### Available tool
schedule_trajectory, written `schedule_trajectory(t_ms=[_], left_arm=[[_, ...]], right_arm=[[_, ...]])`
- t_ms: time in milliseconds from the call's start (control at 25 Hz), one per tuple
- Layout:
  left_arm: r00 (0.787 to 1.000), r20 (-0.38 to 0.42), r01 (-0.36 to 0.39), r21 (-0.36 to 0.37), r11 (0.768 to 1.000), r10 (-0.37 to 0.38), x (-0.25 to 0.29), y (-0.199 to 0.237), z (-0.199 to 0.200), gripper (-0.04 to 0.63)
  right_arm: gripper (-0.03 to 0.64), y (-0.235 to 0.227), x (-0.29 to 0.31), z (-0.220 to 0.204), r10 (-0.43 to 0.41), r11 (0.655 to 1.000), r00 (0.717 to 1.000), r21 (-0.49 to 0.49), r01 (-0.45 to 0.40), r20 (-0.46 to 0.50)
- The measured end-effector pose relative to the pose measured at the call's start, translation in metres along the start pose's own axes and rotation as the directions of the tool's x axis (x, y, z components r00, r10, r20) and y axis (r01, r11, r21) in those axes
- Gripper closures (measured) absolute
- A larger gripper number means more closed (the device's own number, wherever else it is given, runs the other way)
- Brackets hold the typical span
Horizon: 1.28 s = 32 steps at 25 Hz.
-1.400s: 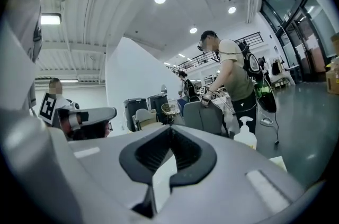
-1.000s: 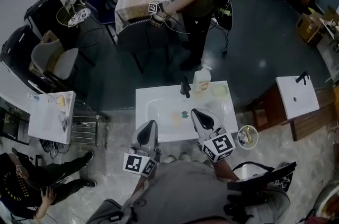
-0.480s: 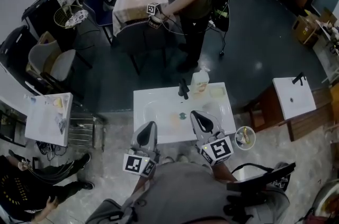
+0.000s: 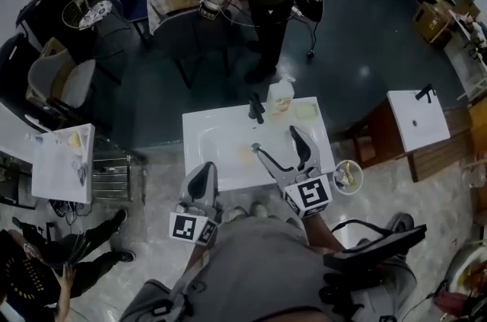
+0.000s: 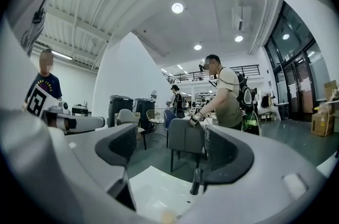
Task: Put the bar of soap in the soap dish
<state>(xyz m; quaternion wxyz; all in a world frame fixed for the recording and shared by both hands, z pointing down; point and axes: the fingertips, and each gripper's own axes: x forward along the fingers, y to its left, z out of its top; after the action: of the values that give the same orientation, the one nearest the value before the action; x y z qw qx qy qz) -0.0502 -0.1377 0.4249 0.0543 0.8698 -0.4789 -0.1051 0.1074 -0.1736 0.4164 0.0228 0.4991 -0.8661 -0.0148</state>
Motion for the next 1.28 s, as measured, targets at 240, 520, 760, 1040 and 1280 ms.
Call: schedule_trajectory(t_ms=[240,520,760,1040,1280], left_arm=[[0.999,-0.008,-0.035,-0.018,0.999,0.035,-0.003,0.011,-0.009,0.603],[0.996,-0.008,-0.091,-0.013,0.996,0.091,-0.014,0.024,-0.009,0.603],[0.99,-0.009,-0.14,-0.009,0.99,0.14,-0.023,0.035,-0.013,0.603],[0.981,-0.008,-0.194,0.014,0.981,0.194,-0.033,0.043,-0.014,0.603],[0.975,-0.014,-0.22,0.01,0.976,0.22,-0.037,0.048,-0.017,0.603]], right_arm=[[0.244,0.006,0.02,-0.034,0.065,0.998,0.989,0.009,-0.064,-0.13],[0.245,0.009,0.054,-0.118,0.12,0.99,0.907,-0.018,-0.139,-0.404],[0.245,0.015,0.082,-0.199,0.163,0.983,0.808,0.027,-0.18,-0.566],[0.244,0.025,0.107,-0.284,0.208,0.973,0.695,0.07,-0.222,-0.689],[0.244,0.036,0.125,-0.36,0.252,0.964,0.586,0.15,-0.218,-0.77]])
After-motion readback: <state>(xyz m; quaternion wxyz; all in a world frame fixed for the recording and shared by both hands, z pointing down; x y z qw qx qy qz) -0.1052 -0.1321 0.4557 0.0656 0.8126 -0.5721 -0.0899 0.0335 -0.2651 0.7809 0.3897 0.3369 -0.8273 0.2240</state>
